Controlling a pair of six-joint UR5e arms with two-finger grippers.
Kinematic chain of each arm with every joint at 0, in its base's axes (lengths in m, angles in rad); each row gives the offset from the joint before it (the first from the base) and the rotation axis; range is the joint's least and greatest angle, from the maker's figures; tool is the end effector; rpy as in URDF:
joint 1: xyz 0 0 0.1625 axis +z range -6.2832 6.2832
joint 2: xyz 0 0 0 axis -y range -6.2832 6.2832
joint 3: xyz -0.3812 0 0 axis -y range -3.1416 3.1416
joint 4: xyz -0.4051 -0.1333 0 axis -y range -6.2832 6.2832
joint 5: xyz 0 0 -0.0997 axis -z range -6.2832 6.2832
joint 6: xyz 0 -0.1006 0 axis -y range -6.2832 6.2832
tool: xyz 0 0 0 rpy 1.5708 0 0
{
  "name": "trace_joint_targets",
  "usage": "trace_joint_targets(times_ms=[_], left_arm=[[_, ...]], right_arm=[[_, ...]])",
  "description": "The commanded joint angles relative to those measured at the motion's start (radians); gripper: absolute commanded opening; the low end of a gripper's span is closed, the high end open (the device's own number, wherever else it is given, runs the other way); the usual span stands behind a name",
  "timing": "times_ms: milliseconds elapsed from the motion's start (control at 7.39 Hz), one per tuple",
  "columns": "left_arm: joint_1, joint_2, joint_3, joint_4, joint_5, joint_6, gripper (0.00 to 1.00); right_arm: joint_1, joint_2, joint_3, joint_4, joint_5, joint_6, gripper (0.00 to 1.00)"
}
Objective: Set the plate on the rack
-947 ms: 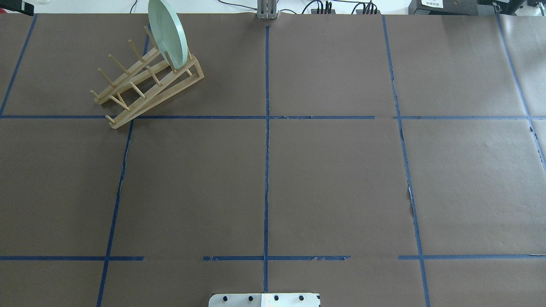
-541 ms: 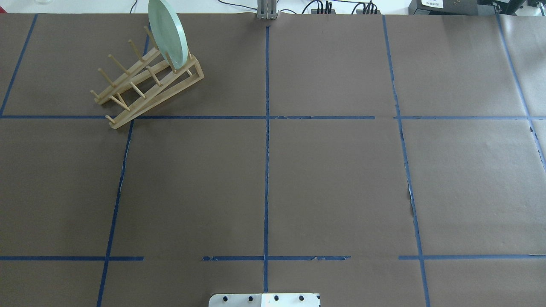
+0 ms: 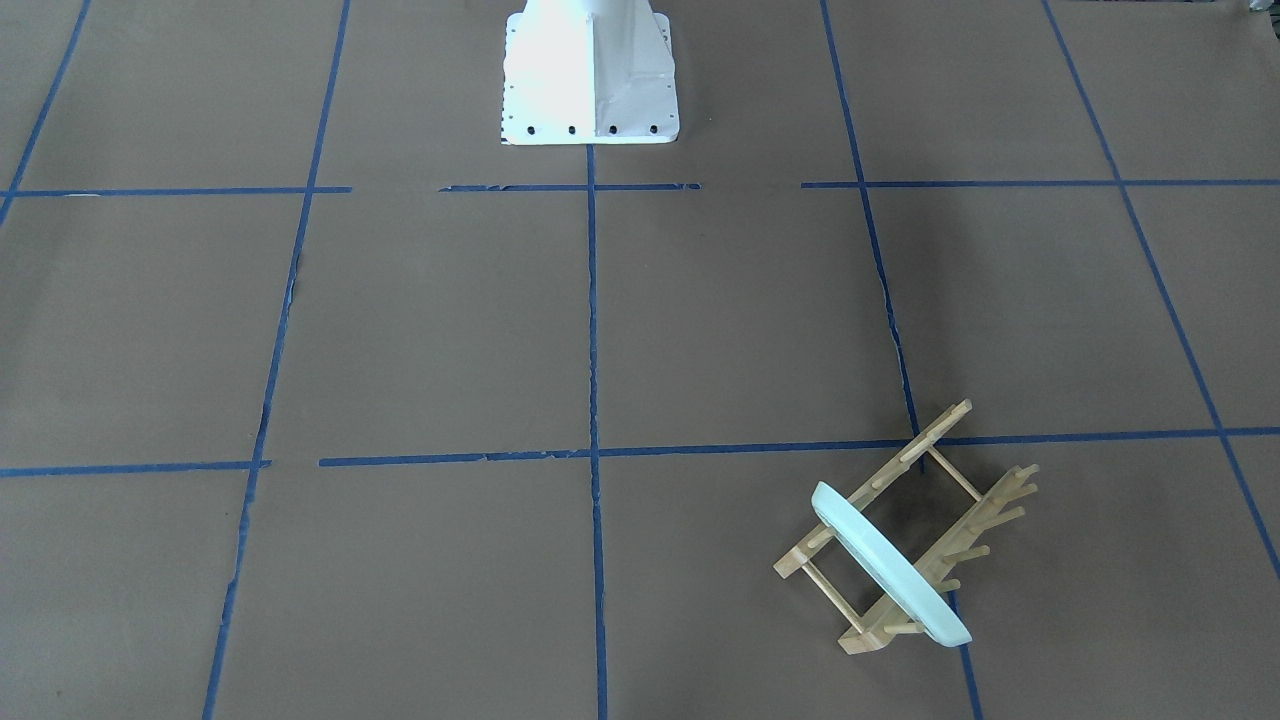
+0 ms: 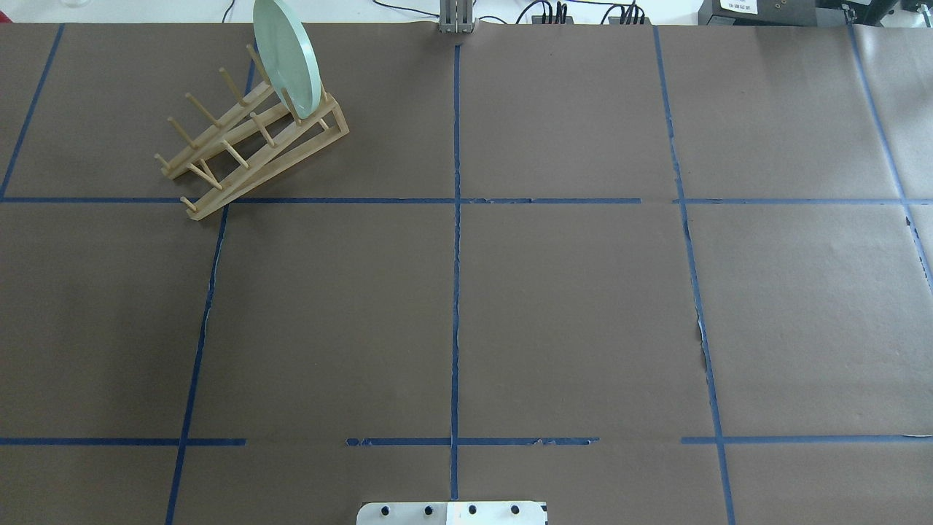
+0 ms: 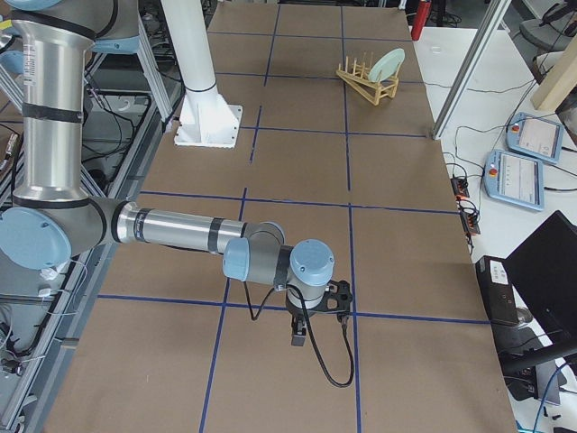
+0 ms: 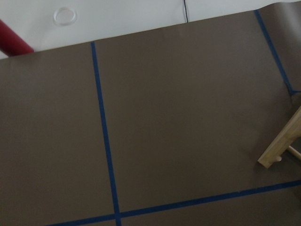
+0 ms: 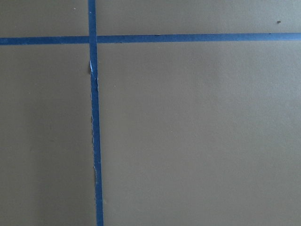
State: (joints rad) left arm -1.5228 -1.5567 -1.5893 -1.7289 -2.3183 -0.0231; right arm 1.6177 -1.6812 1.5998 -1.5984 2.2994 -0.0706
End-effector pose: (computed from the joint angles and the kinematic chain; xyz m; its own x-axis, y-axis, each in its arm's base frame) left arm -0.0404 -0.5126 0.5986 0.7282 0.1222 -0.6744 -0.0305 0.9888 0.1463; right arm 0.0875 -0.4491 0.6598 0.7433 0.0370 0.6679 0.0058 0.9981 -0.0618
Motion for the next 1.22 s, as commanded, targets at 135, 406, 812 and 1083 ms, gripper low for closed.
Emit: trace_joint_targets(times_ms=[135, 406, 812, 1083], left_arm=[[-0.002, 0.073, -0.001, 0.086, -0.047, 0.032, 1.0], [-0.029, 0.076, -0.041, 0.107, -0.058, 0.034, 1.0], [-0.083, 0.07, -0.067, 0.196, -0.055, 0.144, 1.0], [-0.083, 0.064, -0.066, 0.196, -0.052, 0.147, 1.0]], right_arm=[[0.001, 0.0, 0.0, 0.0, 0.0, 0.0, 1.0], [0.001, 0.0, 0.0, 0.0, 0.0, 0.0, 1.0], [-0.001, 0.0, 0.0, 0.0, 0.0, 0.0, 1.0], [0.001, 0.0, 0.0, 0.0, 0.0, 0.0, 1.0]])
